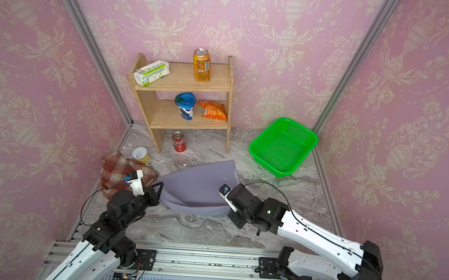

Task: Roll up the skirts
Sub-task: Adjust the basket at the corner of the board, then fold the skirt at the center of the board.

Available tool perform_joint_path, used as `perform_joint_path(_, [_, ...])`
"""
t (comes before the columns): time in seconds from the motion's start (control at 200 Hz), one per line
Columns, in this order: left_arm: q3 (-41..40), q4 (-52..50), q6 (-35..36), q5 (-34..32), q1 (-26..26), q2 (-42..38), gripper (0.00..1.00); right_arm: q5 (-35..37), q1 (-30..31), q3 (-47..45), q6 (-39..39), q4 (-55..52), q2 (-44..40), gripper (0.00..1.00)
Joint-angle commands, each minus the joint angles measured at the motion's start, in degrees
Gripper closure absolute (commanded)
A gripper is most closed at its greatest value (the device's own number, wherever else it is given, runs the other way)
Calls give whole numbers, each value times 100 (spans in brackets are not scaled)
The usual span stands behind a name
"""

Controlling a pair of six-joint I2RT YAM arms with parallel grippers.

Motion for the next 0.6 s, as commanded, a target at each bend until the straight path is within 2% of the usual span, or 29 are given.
perform_joint_path(0.0, [-255,-574,-613,-41,-71,-446,100,125,531,-258,984,187,157,100])
perform_joint_path(0.195, [-658,-1489,-1020,91,-170,-1205,100,-127,1319,-592,1501,465,872,100])
perform_joint_path(0.345, [-689,-2230,-1064,-259,-192,-1808,100,36,1360,-599,1489,602,955,100])
perform_joint_path(0.45, [-446,-2033,-880,-538,-192,-1522,100,231,1109,-319,1245,442,768,100])
perform_joint_path(0.595, [-151,-1286,-684,-1295,-192,-614,100,215,239,246,711,176,727,100])
